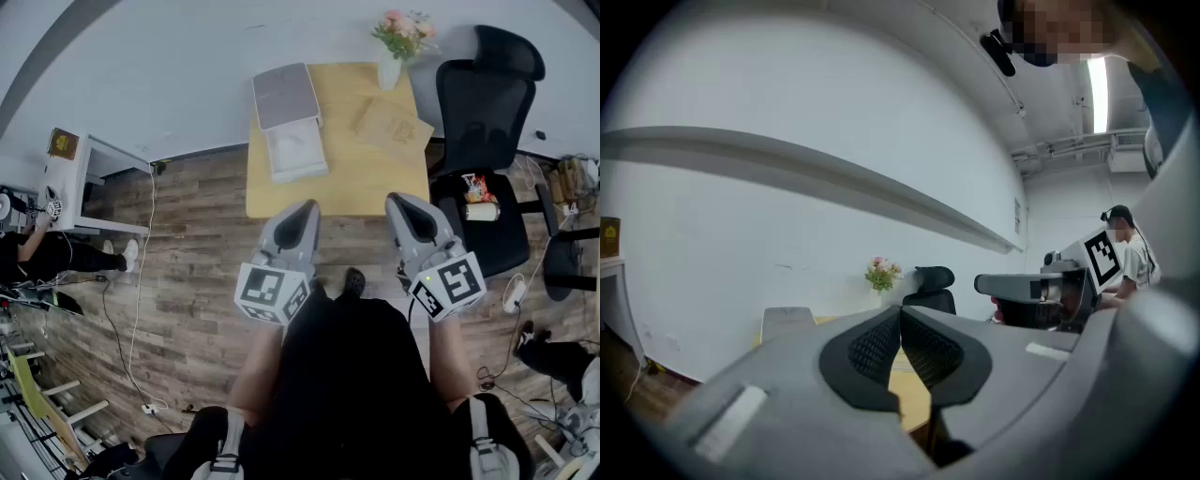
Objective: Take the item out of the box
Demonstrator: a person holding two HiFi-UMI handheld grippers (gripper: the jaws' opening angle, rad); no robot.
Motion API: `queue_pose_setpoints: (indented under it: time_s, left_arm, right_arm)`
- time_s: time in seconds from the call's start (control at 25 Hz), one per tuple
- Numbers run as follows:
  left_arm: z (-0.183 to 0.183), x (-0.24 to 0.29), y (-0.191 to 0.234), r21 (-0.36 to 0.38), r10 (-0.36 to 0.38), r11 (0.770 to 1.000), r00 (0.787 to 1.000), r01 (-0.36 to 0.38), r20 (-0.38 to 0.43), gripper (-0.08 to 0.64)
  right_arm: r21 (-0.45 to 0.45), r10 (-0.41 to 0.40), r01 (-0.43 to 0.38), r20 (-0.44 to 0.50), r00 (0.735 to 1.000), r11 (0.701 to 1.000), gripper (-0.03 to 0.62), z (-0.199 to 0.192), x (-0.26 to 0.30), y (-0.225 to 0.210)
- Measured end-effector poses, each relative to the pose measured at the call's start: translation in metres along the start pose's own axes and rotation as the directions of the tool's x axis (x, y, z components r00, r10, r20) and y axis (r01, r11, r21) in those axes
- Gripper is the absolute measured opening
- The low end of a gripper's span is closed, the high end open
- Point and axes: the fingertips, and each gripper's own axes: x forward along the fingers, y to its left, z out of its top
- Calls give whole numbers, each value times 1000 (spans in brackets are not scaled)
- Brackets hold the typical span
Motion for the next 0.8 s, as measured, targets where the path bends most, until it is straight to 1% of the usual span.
queue_pose_setpoints:
  time_s: [0.44, 0.8]
  left_arm:
    - [-5, -4, -17, 7, 1, 1000, 1000, 0, -7, 11]
    - [-6, -9, -21, 16, 19, 1000, 1000, -19, -8, 11]
  right_arm:
    - [-13, 10, -10, -2, 1000, 1000, 3, -3, -17, 0]
    - [11, 17, -17, 24, 1000, 1000, 3, -5, -22, -1]
